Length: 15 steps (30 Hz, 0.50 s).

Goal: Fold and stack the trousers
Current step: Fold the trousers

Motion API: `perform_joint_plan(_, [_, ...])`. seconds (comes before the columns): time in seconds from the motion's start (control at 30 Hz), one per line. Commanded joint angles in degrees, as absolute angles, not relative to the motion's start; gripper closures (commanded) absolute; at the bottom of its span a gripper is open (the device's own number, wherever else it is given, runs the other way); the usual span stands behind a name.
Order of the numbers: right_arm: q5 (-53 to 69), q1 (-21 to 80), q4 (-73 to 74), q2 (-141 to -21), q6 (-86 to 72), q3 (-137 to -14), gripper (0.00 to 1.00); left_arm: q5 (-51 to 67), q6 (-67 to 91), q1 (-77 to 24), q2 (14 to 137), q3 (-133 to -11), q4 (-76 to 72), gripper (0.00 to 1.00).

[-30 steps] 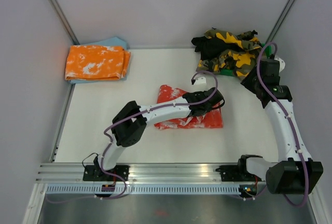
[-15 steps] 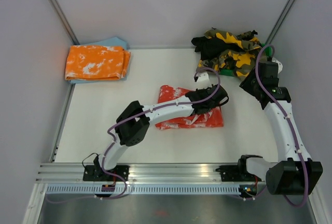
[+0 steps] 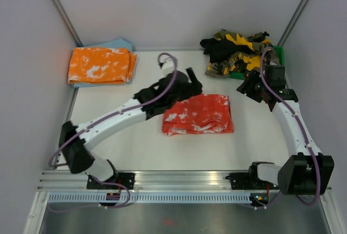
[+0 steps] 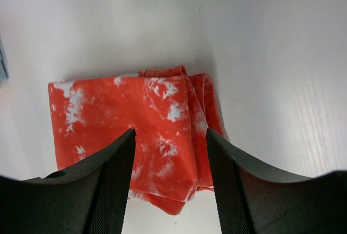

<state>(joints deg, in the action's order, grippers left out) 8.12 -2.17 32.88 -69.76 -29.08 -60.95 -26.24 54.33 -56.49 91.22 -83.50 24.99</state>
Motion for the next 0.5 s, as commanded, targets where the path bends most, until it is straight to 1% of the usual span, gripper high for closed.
perform_joint_plan(0.0, [16.43,-0.89,30.15,-72.24,-26.63,-58.28,0.38,-24.26,53.7,-48.54,81.67,-70.03,26.72,0.03])
perform_joint_plan(0.03, [16.7,-0.27,29.89,-72.94,-26.54,-57.58,0.37,-23.13,53.44,-47.04,77.3,-66.57,24.46,0.03])
perform_joint_plan(0.07, [16.7,3.39,28.84,-73.38,-26.72,-56.26,0.37,-21.2,53.35,-45.8,75.26,-60.62,23.65,0.03])
perform_joint_plan(0.17, [13.02,9.29,27.51,-75.14,-28.47,-54.59,0.36,-19.6,53.78,-42.9,69.02,-52.42,21.71,0.05])
perform_joint_plan(0.27, [9.06,10.46,27.86,-77.08,-29.62,-53.35,0.36,-18.9,54.14,-42.01,65.49,-48.36,22.14,0.05])
perform_joint_plan(0.4, [2.56,10.46,30.85,-77.43,-29.09,-51.77,0.37,-19.16,53.88,-41.75,63.2,-46.58,24.86,0.04])
perform_joint_plan(0.47, [2.2,10.46,31.29,-77.08,-29.0,-50.55,0.37,-19.6,53.88,-41.66,62.49,-45.62,25.05,0.04])
